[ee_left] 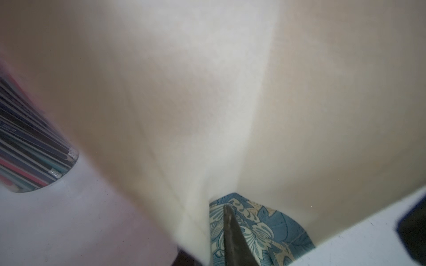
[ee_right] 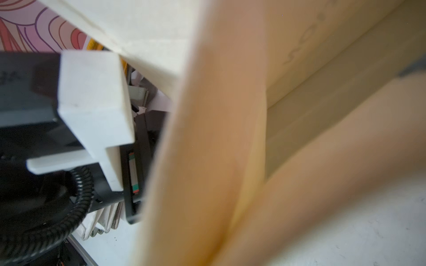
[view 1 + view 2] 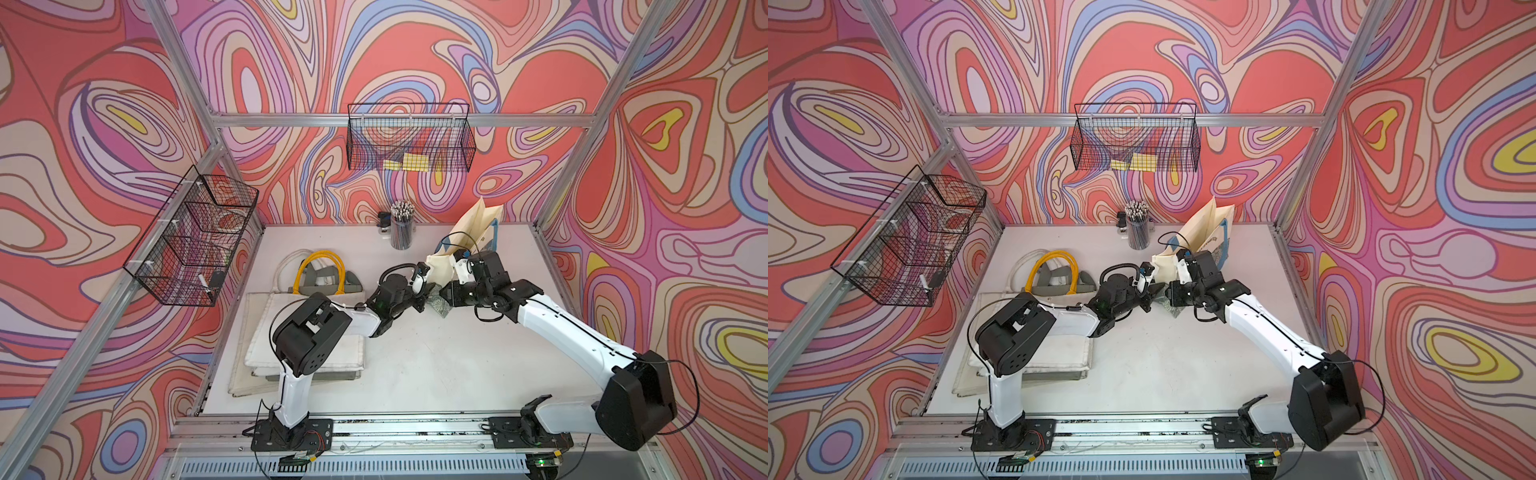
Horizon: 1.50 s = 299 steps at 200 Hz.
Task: Put away the canvas bag
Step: Move the canvas bag to the center of the board, then pick up the canvas bag from the center of the board.
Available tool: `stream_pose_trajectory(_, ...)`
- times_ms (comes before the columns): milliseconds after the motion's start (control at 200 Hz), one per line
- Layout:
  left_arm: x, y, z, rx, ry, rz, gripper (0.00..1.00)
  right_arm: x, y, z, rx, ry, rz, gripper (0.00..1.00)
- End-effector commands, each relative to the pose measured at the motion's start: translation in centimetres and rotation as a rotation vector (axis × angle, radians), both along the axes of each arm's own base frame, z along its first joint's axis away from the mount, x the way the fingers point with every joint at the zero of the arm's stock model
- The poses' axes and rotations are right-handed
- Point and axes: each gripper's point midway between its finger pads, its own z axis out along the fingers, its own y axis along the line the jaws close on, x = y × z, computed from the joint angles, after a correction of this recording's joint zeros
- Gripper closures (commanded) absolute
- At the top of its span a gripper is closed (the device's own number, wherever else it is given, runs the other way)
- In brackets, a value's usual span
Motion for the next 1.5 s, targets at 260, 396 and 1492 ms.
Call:
stream_pose_trajectory(260,-2.5,0.2,4.5,-0.046,-0.100,-0.081,0.29,-0.9,-2.5,6.1,-0.047,-0.155,-0.051,0.67)
stream_pose_trajectory(396,-2.6,0.2,6.3,-0.095,-0.136,-0.084,0.17,-1.5,-4.2,7.1,-0.132,-0.155,-0.066,0.65)
stream_pose_trajectory(1492,-2.1,-1.9,9.4,-0.200,-0.088,-0.230,0.01,3.1,-5.6,-3.6,-0.152,-0.005,-0.182,0.70)
